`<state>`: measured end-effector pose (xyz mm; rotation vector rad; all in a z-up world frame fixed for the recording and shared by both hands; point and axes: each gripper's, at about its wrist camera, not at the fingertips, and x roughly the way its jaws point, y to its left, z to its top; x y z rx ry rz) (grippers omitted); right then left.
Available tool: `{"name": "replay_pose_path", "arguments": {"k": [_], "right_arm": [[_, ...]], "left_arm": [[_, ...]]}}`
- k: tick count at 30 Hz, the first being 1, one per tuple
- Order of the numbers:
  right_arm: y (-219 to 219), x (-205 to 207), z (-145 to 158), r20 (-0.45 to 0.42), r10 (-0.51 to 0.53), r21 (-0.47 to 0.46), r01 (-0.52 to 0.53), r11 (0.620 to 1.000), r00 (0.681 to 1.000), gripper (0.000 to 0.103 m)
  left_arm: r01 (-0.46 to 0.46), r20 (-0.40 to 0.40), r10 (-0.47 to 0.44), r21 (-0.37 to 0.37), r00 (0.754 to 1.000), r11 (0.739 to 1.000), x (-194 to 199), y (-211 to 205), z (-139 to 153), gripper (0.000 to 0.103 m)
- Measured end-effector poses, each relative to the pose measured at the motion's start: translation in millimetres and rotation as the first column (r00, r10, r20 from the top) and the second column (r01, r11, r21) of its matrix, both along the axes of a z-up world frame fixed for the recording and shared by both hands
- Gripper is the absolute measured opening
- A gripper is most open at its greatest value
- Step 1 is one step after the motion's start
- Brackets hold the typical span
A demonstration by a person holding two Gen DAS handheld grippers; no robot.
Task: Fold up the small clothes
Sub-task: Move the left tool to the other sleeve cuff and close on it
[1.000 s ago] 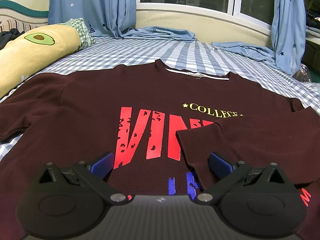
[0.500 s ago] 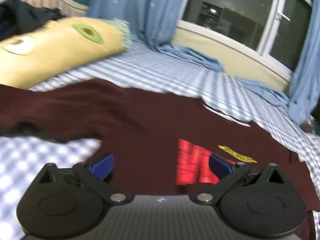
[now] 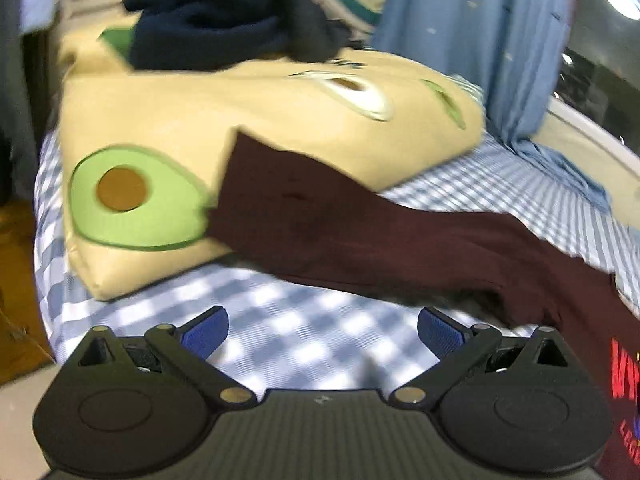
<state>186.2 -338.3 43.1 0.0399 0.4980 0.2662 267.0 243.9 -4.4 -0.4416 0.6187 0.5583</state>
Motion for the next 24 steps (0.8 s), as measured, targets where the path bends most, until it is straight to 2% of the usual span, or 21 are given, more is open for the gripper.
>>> {"name": "replay_pose_path", "arguments": {"k": [4,10,13,16,21,24], "right_arm": [[29.8,-11.8,-13.7,0.010,-0.014,0.077,0.013,0.997,1.000,0.102],[62.3,-2.0,-37.8,-0.051,-0.064,0.132,0.070,0.989,0.997,0.102],[71.5,2.3,-48.5,-0.081,-0.056,0.146,0.068,0.987,0.995,0.102],[75.8,8.8,-55.3,-0.100,-0.040,0.133,0.053,0.990,0.994,0.102],[70.8,14.2,-58.8,-0.119,-0.056,0.132,0.072,0.989,0.991,0.102],[63.7,14.5,-60.3,-0.131,-0.064,0.157,0.085,0.984,0.989,0.102]], "left_arm": [[-0.036,0.078,0.043,-0.098,0.996,0.995,-13.3,44.3,-3.3,0.102],[-0.064,0.054,0.070,-0.111,0.996,0.992,6.2,68.6,-20.6,0.102],[-0.116,0.009,0.118,-0.125,0.993,0.985,15.5,72.2,-33.1,0.102],[-0.140,0.023,0.143,-0.102,0.989,0.985,18.1,66.4,-35.7,0.102],[-0.212,0.057,0.220,-0.121,0.974,0.970,24.1,66.9,-40.1,0.102],[-0.265,0.063,0.275,-0.133,0.959,0.955,24.4,66.5,-39.5,0.096]]}}
